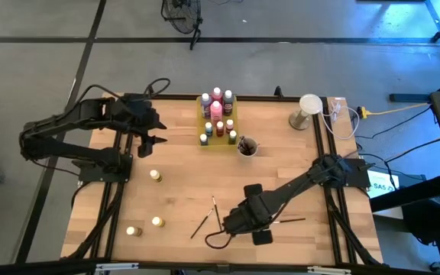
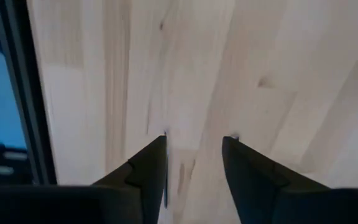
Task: Pick & Place Paint Supplies
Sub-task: Put the black paintbrush into the white cup
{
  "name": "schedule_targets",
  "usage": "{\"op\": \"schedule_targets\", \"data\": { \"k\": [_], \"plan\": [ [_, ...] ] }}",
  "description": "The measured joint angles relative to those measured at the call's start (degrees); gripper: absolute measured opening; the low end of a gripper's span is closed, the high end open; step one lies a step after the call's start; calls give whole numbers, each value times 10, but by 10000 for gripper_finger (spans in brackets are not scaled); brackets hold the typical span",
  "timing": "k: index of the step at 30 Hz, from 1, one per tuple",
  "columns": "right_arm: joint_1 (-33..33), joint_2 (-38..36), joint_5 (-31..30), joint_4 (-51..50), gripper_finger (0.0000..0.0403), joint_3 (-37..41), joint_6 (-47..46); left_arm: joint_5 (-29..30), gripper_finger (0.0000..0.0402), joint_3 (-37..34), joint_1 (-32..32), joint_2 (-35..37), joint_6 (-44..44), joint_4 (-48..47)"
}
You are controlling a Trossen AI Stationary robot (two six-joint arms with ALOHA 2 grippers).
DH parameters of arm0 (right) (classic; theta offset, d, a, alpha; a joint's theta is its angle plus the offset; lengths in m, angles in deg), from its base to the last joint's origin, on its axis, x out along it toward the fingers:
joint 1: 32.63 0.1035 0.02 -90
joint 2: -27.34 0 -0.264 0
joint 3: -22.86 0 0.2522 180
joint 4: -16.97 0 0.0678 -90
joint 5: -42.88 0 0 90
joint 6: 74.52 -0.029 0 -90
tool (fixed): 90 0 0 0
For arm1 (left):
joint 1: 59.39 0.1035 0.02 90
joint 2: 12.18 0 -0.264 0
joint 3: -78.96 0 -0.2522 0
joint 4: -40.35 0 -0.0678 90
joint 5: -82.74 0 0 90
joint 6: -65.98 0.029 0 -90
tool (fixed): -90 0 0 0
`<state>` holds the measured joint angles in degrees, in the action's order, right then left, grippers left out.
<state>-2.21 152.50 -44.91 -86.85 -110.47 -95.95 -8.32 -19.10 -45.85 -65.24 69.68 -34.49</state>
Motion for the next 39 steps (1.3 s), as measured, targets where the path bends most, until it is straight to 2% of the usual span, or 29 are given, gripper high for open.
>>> {"op": "schedule_targets", "data": {
  "k": [8, 14, 21, 26, 29, 31, 36, 39],
  "plan": [
    [13, -95, -5, 0, 139, 111, 24, 0, 212, 0, 0, 2, -12, 44],
    [40, -239, -39, 1, 129, 255, -18, 0, 212, 0, 0, -6, -17, 96],
    [62, -473, -47, -1, 124, 473, -184, 1, 212, -1, 1, -14, -12, 104],
    [75, -608, -109, 15, 124, 608, -351, 3, 212, -1, 1, -19, 5, 107],
    [75, -648, -152, 58, 124, 666, -448, 3, 212, -1, 1, -20, 5, 106],
    [75, -659, -169, 120, 124, 699, -461, 4, 212, -1, 1, -20, 5, 106],
    [69, -652, -172, 329, 124, 781, -386, 4, 212, -1, 1, -20, 5, 103],
    [58, -645, -167, 408, 124, 804, -331, 4, 212, -1, 1, -21, 2, 103]
  ]
}}
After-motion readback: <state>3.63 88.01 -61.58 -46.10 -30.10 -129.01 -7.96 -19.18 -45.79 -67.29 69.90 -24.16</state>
